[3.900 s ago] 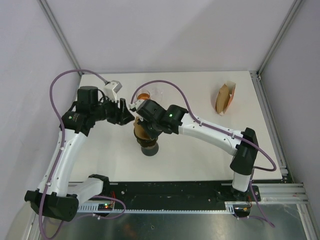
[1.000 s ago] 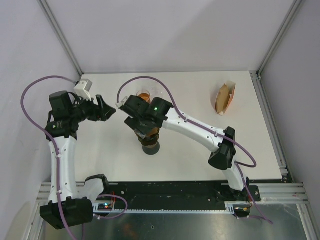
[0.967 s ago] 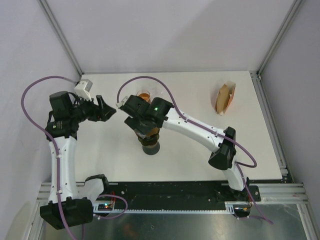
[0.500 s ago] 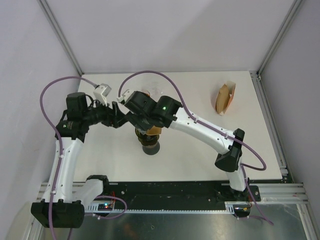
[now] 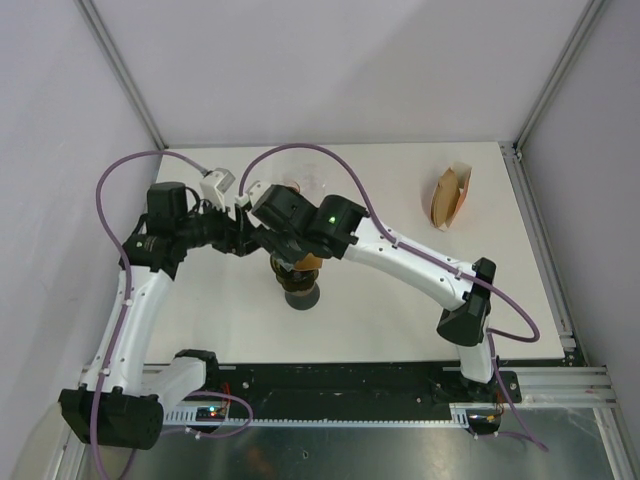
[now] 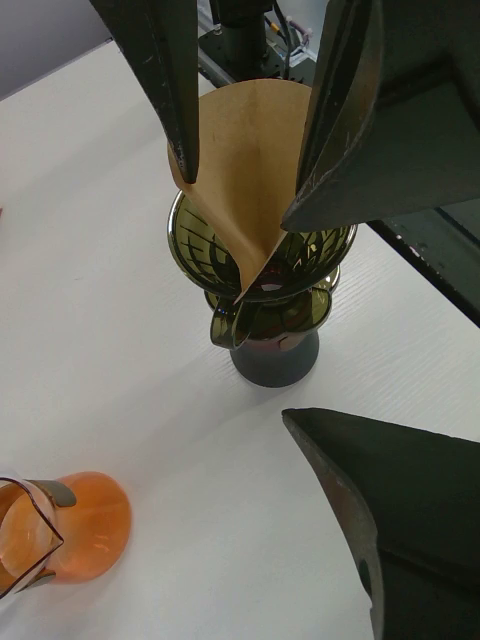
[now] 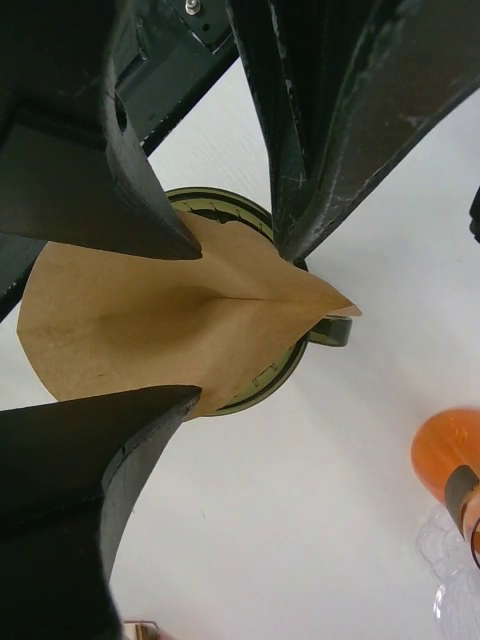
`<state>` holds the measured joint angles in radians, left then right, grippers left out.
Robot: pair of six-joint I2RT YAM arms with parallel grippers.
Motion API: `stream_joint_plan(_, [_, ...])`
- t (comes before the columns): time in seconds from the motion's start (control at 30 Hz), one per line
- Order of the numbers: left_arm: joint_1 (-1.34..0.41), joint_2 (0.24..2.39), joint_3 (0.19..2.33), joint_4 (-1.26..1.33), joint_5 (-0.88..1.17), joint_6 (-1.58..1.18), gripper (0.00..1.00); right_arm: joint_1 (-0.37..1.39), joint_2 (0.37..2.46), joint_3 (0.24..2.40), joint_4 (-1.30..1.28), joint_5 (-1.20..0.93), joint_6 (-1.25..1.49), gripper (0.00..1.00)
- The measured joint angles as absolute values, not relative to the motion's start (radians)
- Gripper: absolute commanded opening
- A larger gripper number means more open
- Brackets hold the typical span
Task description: Place the coffee filter in the dripper
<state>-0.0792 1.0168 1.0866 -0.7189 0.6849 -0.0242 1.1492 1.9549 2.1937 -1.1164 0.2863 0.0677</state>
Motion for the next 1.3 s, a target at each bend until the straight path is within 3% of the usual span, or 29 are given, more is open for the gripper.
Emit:
stream_joint_plan(0.33, [-0.101, 1.030, 1.087, -0.719, 0.676, -0.027, 0.74, 1.163, 1.859, 2.115, -1.026, 0.334, 0.062, 0.60])
stream_joint_plan(0.7, [-0.105, 1.037, 1.101, -0.718, 0.665, -0.027, 0.74, 1.026, 1.571, 1.724, -0.792, 0.274, 0.104, 0.64])
stream_joint_plan(0.97, [-0.107, 1.046, 1.140, -0.719, 0.664, -0.027, 0.75, 0.999, 1.552, 1.590, -0.674, 0.157, 0.120, 0.64])
stream_joint_plan(1.3, [-0.115, 1.056, 1.176, -0.703, 0.661, -0.030, 0.75, 1.000, 1.598, 1.580, -0.610, 0.147, 0.123, 0.65])
